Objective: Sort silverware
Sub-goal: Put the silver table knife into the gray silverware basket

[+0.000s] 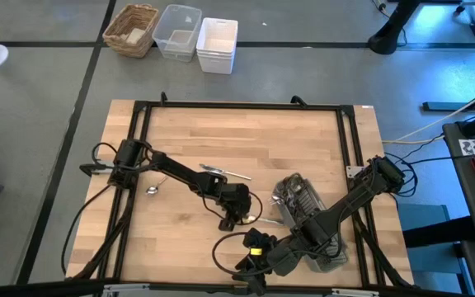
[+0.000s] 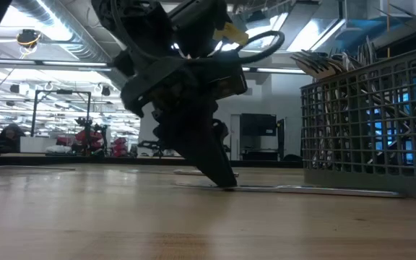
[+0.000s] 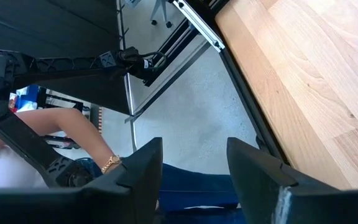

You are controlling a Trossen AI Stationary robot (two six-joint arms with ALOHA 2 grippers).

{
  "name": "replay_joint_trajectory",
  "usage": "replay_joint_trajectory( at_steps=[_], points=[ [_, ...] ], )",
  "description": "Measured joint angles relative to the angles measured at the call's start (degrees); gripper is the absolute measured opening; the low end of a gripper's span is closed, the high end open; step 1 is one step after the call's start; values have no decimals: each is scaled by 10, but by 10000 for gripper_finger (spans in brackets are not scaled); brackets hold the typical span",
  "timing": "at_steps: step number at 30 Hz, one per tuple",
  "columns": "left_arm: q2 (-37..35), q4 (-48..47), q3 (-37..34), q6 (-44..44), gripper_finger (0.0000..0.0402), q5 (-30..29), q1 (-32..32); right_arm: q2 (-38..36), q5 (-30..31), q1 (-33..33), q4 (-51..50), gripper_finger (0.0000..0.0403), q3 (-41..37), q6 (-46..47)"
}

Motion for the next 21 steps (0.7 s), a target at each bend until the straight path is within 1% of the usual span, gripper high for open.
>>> replay_joint_trajectory(
  at_steps=[5, 9, 11, 13, 15, 17, 21],
  points=[
    [4, -9, 1, 45, 151, -80, -13, 0, 0, 0, 0, 182, 0, 0],
    [6, -19, 2, 78, 151, -117, -22, 0, 0, 0, 0, 182, 0, 0],
    [6, -23, 3, 81, 151, -133, -26, 0, 0, 0, 0, 182, 0, 0],
    [7, -26, 3, 80, 146, -136, -27, 0, 0, 0, 0, 182, 0, 0],
    [7, -28, 3, 74, 133, -136, -27, 0, 0, 0, 0, 182, 0, 0],
    [7, -29, 3, 64, 112, -132, -25, 0, 0, 0, 0, 182, 0, 0],
    [7, -30, 2, 47, 65, -94, -14, 0, 0, 0, 0, 182, 0, 0]
  ],
)
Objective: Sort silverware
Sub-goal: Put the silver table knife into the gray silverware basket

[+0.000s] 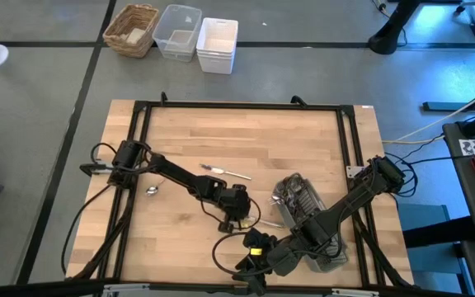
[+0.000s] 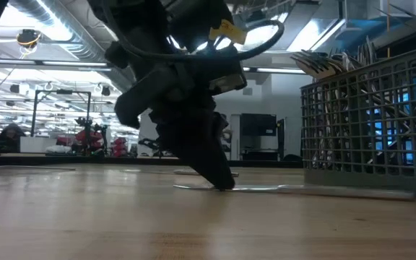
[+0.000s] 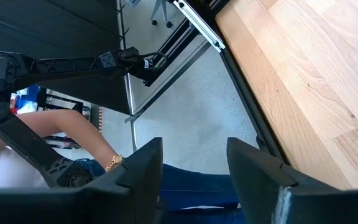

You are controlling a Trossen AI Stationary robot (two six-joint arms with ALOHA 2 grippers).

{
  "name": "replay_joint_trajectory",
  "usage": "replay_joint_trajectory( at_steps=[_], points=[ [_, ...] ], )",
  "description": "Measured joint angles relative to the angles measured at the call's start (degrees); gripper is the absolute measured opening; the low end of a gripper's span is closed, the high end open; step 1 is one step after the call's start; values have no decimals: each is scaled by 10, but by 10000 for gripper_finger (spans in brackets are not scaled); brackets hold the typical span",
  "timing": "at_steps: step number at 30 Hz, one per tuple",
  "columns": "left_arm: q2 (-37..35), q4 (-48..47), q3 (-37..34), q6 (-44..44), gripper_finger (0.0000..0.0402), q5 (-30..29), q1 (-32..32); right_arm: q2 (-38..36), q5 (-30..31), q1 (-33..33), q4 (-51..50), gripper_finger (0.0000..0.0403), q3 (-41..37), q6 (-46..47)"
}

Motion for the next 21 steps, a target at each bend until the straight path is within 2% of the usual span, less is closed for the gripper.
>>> replay_joint_trajectory(
  at_steps=[7, 10, 15, 21],
  points=[
    [-2, 1, -1, -69, 4, 83, 27, 0, 0, 0, 0, 182, 0, 0],
    [-2, 8, -2, -87, 6, 117, 39, 0, 0, 0, 0, 182, 0, 0],
    [-2, -6, -2, -94, 7, 140, 48, 0, 0, 0, -9, 182, 0, 0],
    [-6, -77, 1, -87, 4, 149, 34, 0, 0, 0, -10, 182, 0, 0]
  ],
)
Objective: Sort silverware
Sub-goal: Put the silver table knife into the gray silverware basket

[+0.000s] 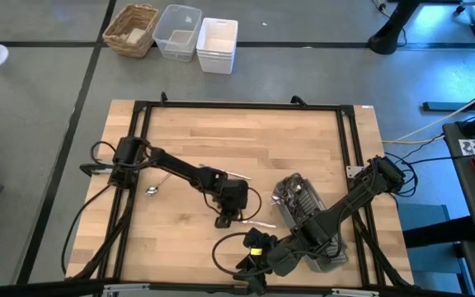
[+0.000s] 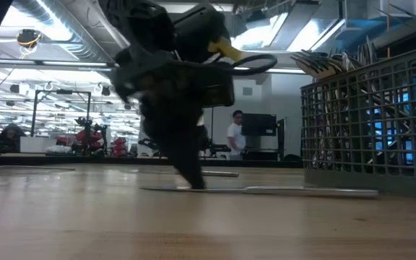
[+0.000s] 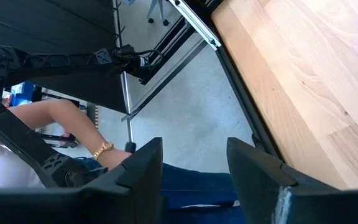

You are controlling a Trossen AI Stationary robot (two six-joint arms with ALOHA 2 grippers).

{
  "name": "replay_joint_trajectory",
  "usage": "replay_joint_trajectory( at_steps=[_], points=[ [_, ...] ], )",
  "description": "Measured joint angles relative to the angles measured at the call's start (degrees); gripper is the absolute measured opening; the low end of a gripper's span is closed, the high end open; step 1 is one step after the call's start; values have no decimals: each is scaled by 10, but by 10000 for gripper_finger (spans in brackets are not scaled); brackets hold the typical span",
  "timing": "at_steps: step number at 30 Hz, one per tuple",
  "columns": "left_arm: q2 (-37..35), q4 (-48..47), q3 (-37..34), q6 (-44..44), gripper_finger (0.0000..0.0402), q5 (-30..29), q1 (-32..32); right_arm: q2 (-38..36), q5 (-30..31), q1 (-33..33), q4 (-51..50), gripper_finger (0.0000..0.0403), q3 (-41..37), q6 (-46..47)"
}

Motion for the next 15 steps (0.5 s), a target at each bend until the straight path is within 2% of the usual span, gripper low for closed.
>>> replay_joint_trajectory(
  at_steps=[9, 15],
  points=[
    [-3, -103, 2, 35, 4, 18, -29, 6, 16, -1, -130, 182, 0, 32],
    [-3, -120, 1, 27, 3, 74, -34, 17, 16, -11, -161, 182, 0, 56]
  ],
)
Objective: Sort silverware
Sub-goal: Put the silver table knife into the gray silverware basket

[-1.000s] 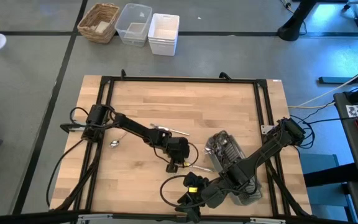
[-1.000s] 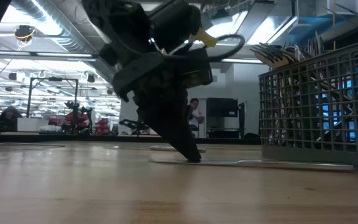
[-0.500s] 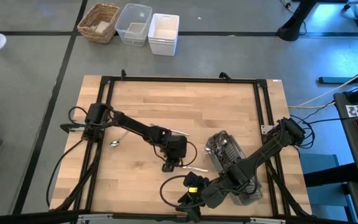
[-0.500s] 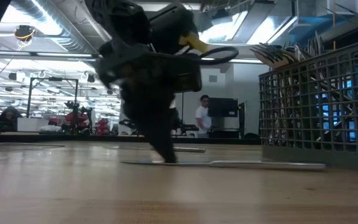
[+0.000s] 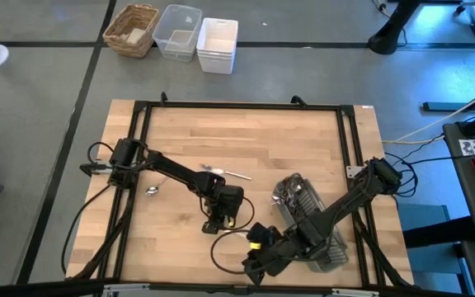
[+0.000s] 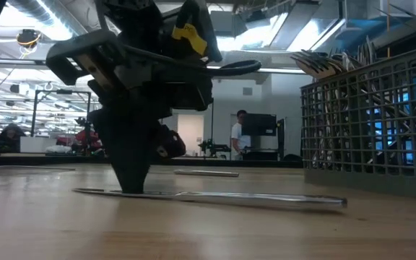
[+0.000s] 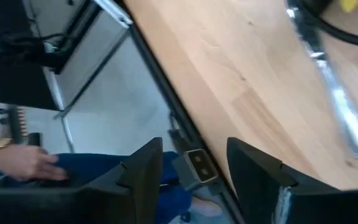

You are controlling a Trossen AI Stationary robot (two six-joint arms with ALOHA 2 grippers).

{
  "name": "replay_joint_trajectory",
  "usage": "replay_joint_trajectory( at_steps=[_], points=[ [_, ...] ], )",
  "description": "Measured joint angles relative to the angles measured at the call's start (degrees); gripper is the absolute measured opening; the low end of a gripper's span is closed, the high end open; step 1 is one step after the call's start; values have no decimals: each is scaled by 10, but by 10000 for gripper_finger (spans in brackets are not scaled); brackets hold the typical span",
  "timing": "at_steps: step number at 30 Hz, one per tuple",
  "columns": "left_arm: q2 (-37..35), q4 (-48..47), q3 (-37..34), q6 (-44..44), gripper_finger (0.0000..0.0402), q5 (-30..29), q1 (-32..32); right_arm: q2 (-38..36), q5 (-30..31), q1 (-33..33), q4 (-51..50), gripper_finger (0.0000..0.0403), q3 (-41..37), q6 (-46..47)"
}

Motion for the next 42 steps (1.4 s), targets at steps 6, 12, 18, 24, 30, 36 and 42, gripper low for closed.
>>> replay_joint_trajectory(
  at_steps=[6, 12, 18, 24, 30, 36, 42],
  points=[
    [-6, -4, -2, -1, 2, 3, -1, 1, -16, -13, -26, 182, 0, -1],
    [-7, -3, -3, -2, 4, 2, -1, 11, -15, -13, -94, 182, -1, 0],
    [-7, 4, -4, -2, 5, 4, -1, 28, -15, -13, -94, 182, -1, 0],
    [-7, 6, -4, -2, 5, 3, -1, 55, -45, -13, -92, 182, -1, 0],
    [-7, 8, -3, -2, 5, 3, -1, 77, -79, -12, -99, 182, -1, 0],
    [-7, 10, -3, -2, 5, 3, -1, 83, -75, -12, -148, 182, -1, 0],
    [-7, 10, -3, -2, 5, 2, -1, 90, -70, -12, -166, 182, -1, -2]
  ],
)
